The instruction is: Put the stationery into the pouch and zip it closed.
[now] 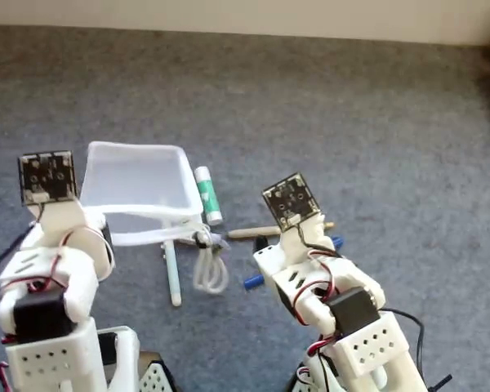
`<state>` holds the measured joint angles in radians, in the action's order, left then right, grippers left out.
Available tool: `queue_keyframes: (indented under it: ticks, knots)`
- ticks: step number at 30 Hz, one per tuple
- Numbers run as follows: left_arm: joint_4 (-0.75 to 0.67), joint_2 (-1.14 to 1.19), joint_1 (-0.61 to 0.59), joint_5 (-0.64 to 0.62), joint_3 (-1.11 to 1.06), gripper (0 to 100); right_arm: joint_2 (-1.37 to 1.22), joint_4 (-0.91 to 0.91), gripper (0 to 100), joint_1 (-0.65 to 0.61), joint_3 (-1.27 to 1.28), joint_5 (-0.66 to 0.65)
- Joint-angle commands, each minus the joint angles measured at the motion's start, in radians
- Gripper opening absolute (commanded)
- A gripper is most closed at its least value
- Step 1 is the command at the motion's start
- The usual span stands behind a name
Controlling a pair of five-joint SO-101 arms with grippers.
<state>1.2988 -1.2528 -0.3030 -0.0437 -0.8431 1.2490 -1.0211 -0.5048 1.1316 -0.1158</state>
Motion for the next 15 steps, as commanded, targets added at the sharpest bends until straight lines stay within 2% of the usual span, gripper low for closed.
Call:
queue_keyframes:
  ticks: [1, 7, 15]
  knots:
    - [0.083, 0.114, -0.013, -0.025, 0.205, 1, 0.018, 0.028, 19.0, 0.01, -0.015, -0.005]
    - [0.235, 0.295, -0.015, -0.029, 0.427, 1, 0.018, 0.028, 19.0, 0.01, -0.015, -0.005]
    - [0.255, 0.334, -0.124, -0.029, 0.441, 1, 0.016, 0.028, 19.0, 0.021, -0.022, -0.005]
